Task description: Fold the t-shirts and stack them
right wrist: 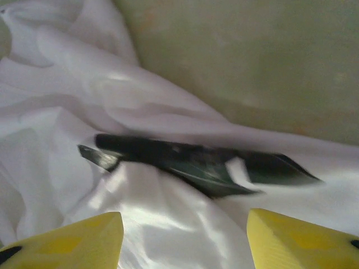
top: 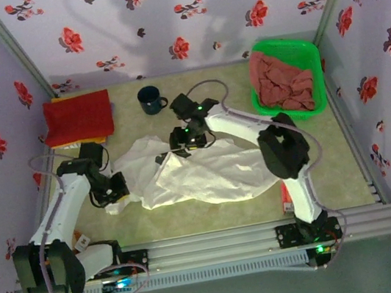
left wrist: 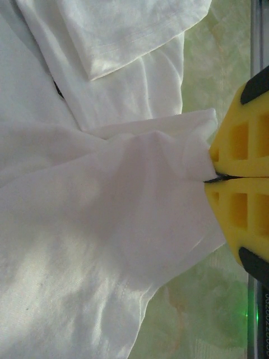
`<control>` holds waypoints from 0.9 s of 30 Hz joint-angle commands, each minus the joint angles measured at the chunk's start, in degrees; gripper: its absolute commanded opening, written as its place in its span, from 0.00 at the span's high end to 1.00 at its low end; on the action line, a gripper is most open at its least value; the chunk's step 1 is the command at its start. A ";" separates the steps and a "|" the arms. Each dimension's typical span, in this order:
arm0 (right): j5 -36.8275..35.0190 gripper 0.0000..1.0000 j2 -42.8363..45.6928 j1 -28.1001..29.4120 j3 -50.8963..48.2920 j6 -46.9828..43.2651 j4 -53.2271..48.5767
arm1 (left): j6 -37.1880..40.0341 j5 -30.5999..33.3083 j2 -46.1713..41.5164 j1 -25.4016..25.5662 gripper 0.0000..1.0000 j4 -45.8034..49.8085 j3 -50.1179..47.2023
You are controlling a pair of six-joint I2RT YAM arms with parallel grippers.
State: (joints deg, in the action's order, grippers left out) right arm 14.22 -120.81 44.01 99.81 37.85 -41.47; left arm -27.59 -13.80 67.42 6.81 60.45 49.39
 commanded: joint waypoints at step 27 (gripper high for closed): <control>-9.65 0.52 -14.77 17.96 16.82 -3.08 -12.28 | 6.32 -5.09 5.55 -8.08 1.00 0.20 3.18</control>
State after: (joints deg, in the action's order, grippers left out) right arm 6.79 -134.08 62.04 115.57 34.48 -53.87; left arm -22.28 -17.41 74.13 -0.78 60.05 53.25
